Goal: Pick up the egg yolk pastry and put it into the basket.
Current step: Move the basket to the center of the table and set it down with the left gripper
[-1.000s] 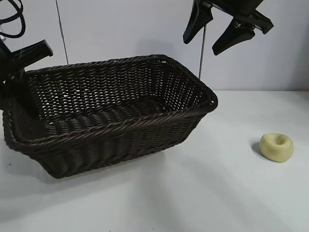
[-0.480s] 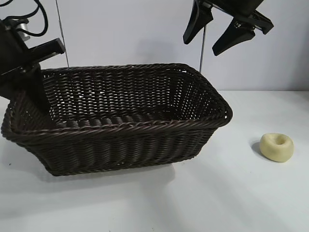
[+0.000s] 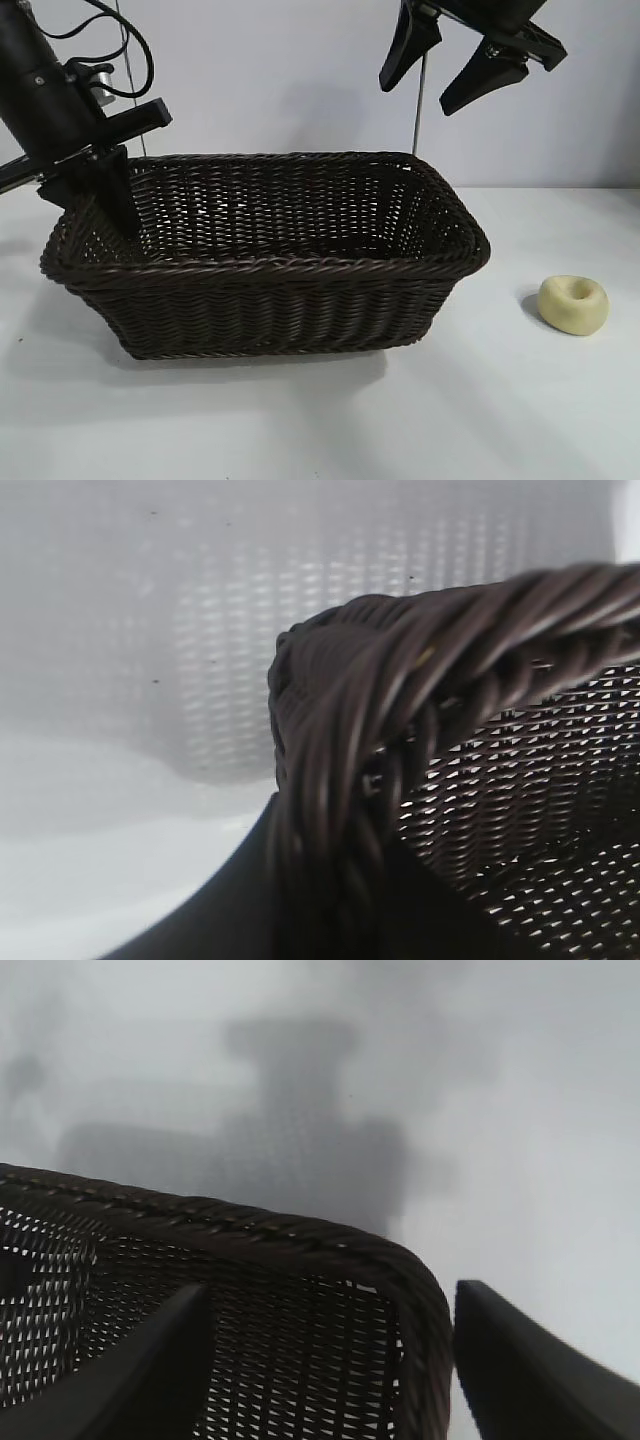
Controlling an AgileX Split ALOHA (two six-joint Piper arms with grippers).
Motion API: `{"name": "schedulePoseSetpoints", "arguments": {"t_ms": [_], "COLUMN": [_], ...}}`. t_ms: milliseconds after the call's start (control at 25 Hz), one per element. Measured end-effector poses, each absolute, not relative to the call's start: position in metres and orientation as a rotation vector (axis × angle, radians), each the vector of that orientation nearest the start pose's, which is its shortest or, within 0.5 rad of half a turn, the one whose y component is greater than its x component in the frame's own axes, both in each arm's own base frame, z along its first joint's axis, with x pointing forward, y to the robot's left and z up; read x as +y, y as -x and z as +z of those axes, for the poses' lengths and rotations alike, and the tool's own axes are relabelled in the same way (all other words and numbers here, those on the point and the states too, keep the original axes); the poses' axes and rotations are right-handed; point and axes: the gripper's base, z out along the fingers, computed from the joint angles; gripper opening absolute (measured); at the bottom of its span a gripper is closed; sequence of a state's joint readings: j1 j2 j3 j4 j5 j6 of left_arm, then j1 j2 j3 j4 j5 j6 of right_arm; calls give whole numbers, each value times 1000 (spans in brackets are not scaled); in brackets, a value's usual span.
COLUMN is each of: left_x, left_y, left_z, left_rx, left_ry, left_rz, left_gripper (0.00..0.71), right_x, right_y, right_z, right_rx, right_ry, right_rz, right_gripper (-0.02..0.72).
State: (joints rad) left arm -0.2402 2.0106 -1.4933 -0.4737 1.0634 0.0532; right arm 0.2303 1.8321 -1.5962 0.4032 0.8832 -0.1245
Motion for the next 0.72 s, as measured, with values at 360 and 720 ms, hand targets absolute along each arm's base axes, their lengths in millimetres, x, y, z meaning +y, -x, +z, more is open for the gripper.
{"name": "schedulePoseSetpoints", "arguments": {"t_ms": [360,720], "left_x": [-132,-132], "left_y": [-387,-389], "left_z": [194,191], "left_rx": [2983,2973], "left_ry": [-179,-170], "left_rz": [-646,-641], "left_gripper": [103,103], "right_x": [120,120], "right_y": [-392,-392], "right_z": [298,298], "right_rx": [2569,2569], "right_ry": [236,236], "right_rz": [535,535], "right_gripper": [495,495]}}
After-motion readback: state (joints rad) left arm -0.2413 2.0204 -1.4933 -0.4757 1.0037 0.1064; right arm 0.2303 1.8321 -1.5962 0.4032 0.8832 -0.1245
